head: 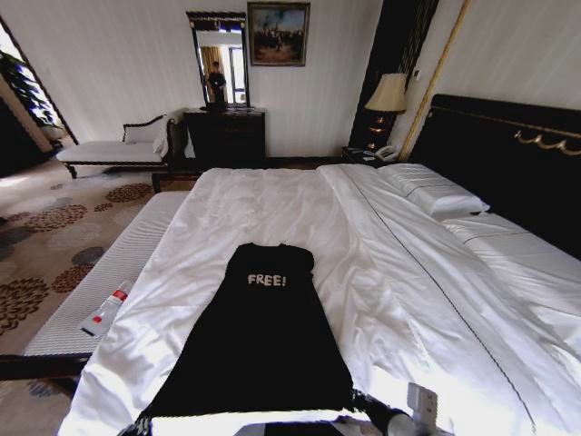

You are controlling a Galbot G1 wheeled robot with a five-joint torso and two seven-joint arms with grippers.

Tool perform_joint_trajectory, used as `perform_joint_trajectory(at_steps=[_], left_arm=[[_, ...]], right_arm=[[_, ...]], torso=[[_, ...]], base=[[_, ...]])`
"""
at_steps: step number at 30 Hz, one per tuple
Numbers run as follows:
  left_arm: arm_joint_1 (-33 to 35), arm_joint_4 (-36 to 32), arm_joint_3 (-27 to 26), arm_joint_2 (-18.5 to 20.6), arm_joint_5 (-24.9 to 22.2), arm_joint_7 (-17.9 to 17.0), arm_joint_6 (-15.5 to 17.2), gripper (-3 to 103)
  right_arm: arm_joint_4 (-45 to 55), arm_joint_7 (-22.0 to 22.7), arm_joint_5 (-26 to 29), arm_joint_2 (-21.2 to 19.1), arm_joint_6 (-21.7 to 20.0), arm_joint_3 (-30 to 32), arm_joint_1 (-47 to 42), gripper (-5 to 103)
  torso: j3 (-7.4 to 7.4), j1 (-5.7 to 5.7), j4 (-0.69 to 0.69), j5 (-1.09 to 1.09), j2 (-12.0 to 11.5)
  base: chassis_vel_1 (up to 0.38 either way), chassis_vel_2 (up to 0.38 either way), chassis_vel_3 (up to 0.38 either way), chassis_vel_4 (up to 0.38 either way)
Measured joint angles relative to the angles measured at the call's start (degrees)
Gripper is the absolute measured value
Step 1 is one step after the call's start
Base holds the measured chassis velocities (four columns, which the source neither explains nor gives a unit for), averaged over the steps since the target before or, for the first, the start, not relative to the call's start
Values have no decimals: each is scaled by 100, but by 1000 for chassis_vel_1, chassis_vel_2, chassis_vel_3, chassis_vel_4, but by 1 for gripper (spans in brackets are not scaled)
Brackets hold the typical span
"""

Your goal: Fold the clothes on the bed.

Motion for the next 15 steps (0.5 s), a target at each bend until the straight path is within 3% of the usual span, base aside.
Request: perform_joint_trajectory(at_steps=[15], left_arm=[[-182,172,341,-19,90,-96,155,0]], right_arm=[[-337,-107,-110,112,4,-163,250,0]], torso=[[0,0,0,0,0]], base=[[0,0,0,0]])
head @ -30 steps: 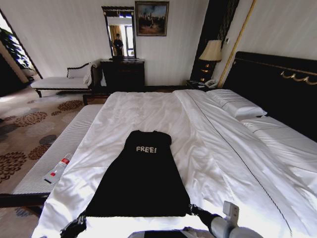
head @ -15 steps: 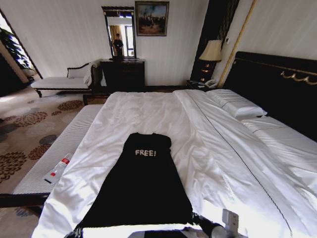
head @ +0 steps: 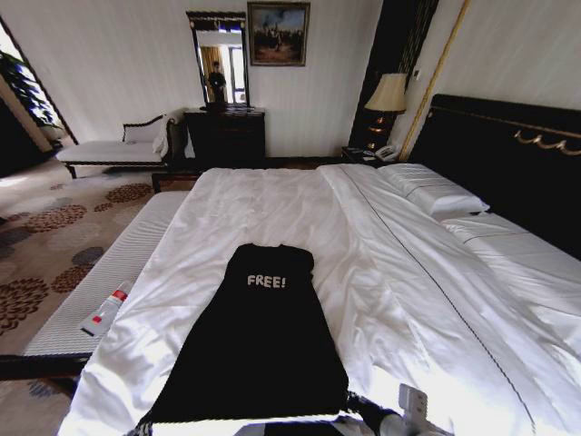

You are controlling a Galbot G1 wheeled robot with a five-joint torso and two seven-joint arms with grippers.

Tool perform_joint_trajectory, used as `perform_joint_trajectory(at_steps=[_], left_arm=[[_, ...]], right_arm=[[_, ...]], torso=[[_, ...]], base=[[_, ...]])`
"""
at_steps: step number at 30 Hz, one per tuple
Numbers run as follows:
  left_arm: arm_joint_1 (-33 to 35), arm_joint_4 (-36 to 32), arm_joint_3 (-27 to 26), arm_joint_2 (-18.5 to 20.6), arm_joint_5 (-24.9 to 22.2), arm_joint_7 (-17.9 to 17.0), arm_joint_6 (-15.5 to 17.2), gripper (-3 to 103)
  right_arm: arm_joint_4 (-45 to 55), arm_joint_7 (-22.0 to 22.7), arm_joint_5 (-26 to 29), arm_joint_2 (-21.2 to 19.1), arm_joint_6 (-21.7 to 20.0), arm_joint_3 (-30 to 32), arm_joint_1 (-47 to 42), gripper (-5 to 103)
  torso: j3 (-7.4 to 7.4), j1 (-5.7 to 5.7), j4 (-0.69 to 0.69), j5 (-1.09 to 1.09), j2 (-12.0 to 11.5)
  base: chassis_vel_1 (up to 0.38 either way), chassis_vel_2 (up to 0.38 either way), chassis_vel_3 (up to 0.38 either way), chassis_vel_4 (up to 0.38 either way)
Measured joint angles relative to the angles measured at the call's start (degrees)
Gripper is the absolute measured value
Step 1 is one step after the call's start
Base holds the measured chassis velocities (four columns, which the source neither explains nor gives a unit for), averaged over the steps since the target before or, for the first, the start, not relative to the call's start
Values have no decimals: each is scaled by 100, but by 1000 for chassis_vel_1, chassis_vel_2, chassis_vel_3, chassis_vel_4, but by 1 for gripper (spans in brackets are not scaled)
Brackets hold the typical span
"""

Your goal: Fold the clothes on the bed.

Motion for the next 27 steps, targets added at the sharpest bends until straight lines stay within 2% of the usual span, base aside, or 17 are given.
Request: perform_joint_trajectory(at_steps=[2,4,6,7,10,11,12,16,17,18,19,21,22,23,24,25,27], left_arm=[[-37,8,84,1,38,-20,26,0],[-115,14,221,-3,114,-76,52,0],[-214,6,285,-25,47,-158,125,0],[-214,6,285,-25,47,-158,125,0],[-303,-50,205,-59,-208,-198,318,16],[-308,-53,178,-57,-216,-199,349,16],[-307,-54,163,-47,-211,-200,360,22],[-280,-61,117,-16,-189,-200,361,32],[-273,-61,89,-14,-176,-200,357,43],[-273,-61,89,-14,-176,-200,357,43],[-268,-61,71,-13,-164,-200,346,43],[-271,-51,-28,-8,-119,-199,264,53],[-290,-50,-88,-8,-109,-199,230,59],[-321,-57,-155,-14,-106,-201,201,59],[-321,-57,-155,-14,-106,-201,201,59],[-353,-78,-210,-23,-105,-202,185,66],[-444,-150,-330,-45,-94,-199,167,77]], right_arm=[[-15,1,-2,11,0,-21,10,-2],[-58,5,-38,48,1,-71,35,3],[-85,7,-58,74,1,-85,69,14],[-85,7,-58,74,1,-85,69,14],[-63,18,-54,82,1,-30,108,30],[-30,19,-54,84,1,-14,101,30],[17,21,-70,87,1,-1,76,35],[130,24,-240,96,1,21,-29,46],[171,28,-320,96,1,43,-74,52],[171,28,-320,96,1,43,-74,52],[193,30,-365,94,1,59,-97,57],[280,30,-368,82,1,191,-71,68],[310,19,-255,82,1,286,29,74],[323,-26,-56,72,32,392,184,79],[323,-26,-56,72,32,392,184,79],[327,-103,202,44,111,517,364,79],[289,-229,774,-95,282,804,791,90]], torso=[[0,0,0,0,0],[0,0,0,0,-1],[0,0,0,0,0],[0,0,0,0,0],[0,0,0,0,0],[0,0,0,0,0],[0,0,0,0,0],[0,0,0,0,0],[0,0,0,0,0],[0,0,0,0,0],[0,0,-1,0,0],[0,0,-1,0,0],[0,0,-2,-1,0],[0,0,-2,0,0],[0,0,-2,0,0],[0,0,-1,1,0],[0,0,0,0,-1]], base=[[0,0,0,0],[0,0,0,0],[0,0,0,0],[0,0,0,0],[0,0,0,0],[0,0,0,0],[0,0,0,0],[0,0,0,0],[0,0,0,0],[0,0,0,0],[0,0,0,0],[0,0,0,0],[0,0,0,0],[0,0,0,0],[0,0,0,0],[0,0,0,0],[0,0,0,0]])
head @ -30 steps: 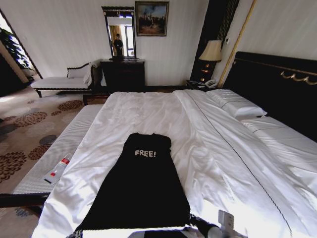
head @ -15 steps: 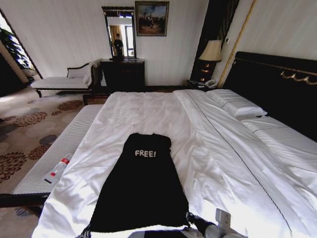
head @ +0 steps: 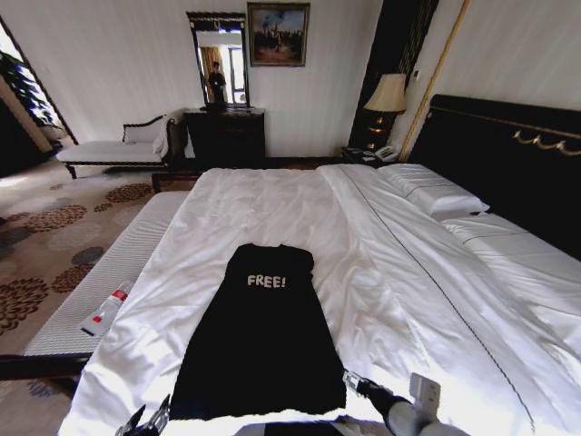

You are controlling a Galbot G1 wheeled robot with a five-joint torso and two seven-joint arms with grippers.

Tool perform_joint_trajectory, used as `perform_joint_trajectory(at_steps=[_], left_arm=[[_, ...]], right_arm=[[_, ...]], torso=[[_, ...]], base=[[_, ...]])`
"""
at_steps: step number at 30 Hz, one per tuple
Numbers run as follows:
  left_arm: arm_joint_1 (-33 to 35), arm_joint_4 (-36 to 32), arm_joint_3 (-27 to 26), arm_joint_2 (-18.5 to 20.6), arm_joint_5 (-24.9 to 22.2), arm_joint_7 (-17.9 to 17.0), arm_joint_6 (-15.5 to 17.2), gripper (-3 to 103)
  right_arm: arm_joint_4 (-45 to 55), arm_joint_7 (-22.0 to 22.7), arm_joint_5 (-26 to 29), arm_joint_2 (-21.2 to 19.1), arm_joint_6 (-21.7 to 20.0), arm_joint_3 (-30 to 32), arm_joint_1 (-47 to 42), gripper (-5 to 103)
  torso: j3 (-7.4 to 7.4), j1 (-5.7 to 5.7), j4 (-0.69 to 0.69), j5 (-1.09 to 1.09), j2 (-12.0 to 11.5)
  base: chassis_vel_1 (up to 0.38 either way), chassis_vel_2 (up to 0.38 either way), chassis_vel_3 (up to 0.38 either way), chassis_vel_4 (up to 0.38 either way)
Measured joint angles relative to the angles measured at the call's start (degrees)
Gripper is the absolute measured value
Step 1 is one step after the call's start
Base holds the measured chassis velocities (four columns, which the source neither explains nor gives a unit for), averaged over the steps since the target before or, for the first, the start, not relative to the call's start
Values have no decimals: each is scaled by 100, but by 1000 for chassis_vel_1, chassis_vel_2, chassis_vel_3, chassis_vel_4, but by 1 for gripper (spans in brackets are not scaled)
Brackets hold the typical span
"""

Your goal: Fold the clothes on the bed.

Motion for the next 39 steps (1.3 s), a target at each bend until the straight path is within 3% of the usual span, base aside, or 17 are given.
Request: perform_joint_trajectory(at_steps=[2,3,5,8,11,14,19,23,28,35,39], left_arm=[[-131,-46,-69,-4,59,27,-1,82],[-131,-46,-69,-4,59,27,-1,82],[-342,-21,-74,-13,284,95,3,92],[-815,117,29,-26,995,220,11,99],[-1187,144,159,41,1298,260,71,100],[-1800,51,461,227,1311,205,359,100],[-2616,73,900,557,875,-12,613,100],[-2742,145,992,726,755,49,558,100],[-2743,295,993,836,589,207,356,100],[-2796,357,963,799,476,236,341,100],[-2835,347,903,818,328,228,336,100]], right_arm=[[-139,-70,705,-246,85,231,453,98],[-139,-70,705,-246,85,231,453,98],[-404,-142,1344,-517,132,351,968,100],[-953,-208,2005,-827,144,278,1905,100],[-1376,-249,2184,-980,128,66,2419,100],[-2149,-343,2304,-1239,68,-279,3169,100],[-3376,-505,2320,-1443,8,-748,4336,100],[-3996,-728,2241,-1410,-9,-1016,4900,100],[-5388,-1200,1974,-1024,-181,-1511,5862,100],[-7135,-1960,1187,-388,149,-2139,6960,99],[-7862,-2106,951,-92,245,-2070,7303,95]], torso=[[0,0,0,0,0],[0,0,0,0,0],[0,0,-1,2,0],[0,0,2,1,0],[1,1,1,2,-1],[1,1,-1,0,-1],[2,2,-2,-1,-1],[2,3,0,0,-2],[0,0,0,-1,-1],[1,2,1,0,-2],[0,0,1,-1,-1]], base=[[0,0,0,0],[0,0,0,0],[0,0,0,0],[0,0,0,0],[0,0,0,0],[0,0,0,0],[0,0,0,0],[0,0,0,0],[0,0,0,0],[0,0,0,0],[0,0,0,0]])
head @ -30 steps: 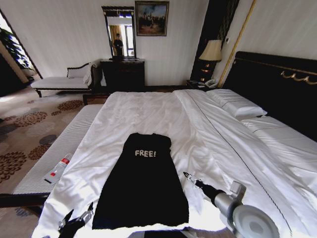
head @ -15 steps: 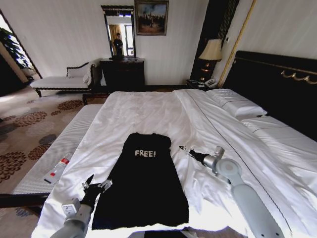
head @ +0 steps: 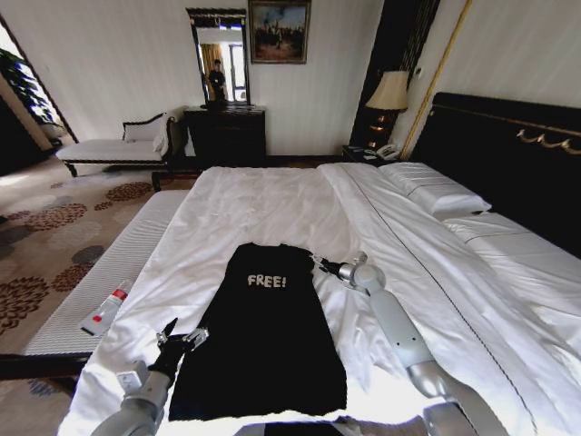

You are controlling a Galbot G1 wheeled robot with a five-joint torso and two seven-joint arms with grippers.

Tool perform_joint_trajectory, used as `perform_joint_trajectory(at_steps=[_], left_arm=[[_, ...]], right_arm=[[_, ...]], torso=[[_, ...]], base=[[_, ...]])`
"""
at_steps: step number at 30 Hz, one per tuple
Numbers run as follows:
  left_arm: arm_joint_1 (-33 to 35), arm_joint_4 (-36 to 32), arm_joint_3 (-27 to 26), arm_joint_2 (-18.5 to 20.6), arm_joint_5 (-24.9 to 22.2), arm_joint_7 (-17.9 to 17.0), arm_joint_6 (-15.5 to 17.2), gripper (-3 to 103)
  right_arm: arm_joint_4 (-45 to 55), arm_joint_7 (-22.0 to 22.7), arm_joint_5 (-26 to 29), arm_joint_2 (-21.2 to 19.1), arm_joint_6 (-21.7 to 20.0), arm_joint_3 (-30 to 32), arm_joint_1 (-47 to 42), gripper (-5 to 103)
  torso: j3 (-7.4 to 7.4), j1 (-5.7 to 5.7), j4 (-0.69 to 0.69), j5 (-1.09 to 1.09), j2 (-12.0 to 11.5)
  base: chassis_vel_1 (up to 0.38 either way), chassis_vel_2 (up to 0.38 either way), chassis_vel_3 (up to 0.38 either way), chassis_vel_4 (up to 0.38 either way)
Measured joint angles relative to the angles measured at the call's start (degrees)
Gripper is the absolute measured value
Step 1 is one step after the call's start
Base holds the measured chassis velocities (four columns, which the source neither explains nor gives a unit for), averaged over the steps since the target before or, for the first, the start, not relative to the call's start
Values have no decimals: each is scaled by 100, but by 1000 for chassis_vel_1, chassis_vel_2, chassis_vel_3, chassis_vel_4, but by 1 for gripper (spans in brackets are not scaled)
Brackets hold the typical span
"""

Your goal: Fold the clothes on the bed.

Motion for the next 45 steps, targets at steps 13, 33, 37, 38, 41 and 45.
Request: perform_joint_trajectory(at_steps=[13,33,37,38,41,45], left_arm=[[10,-147,-171,119,-206,-123,43,100],[249,-354,-367,-16,-113,-139,39,100],[261,-357,-332,-61,-78,-132,35,100],[261,-357,-332,-61,-78,-132,35,100],[265,-357,-313,-67,-65,-130,34,100],[264,-358,-314,-63,-65,-130,34,100]], right_arm=[[-457,-120,-263,118,84,483,-77,79],[67,25,-188,98,19,576,-381,4],[190,59,-96,90,18,666,-417,9],[190,59,-96,90,18,666,-417,9],[219,63,-83,78,12,686,-447,25],[213,54,-137,89,8,649,-472,35]], torso=[[0,-1,-2,1,1],[0,0,-1,1,1],[0,0,-1,1,1],[0,0,-1,1,1],[0,0,-2,1,1],[0,0,-2,1,1]], base=[[0,0,0,0],[0,0,0,0],[0,0,0,0],[0,0,0,0],[0,0,0,0],[0,0,0,0]])
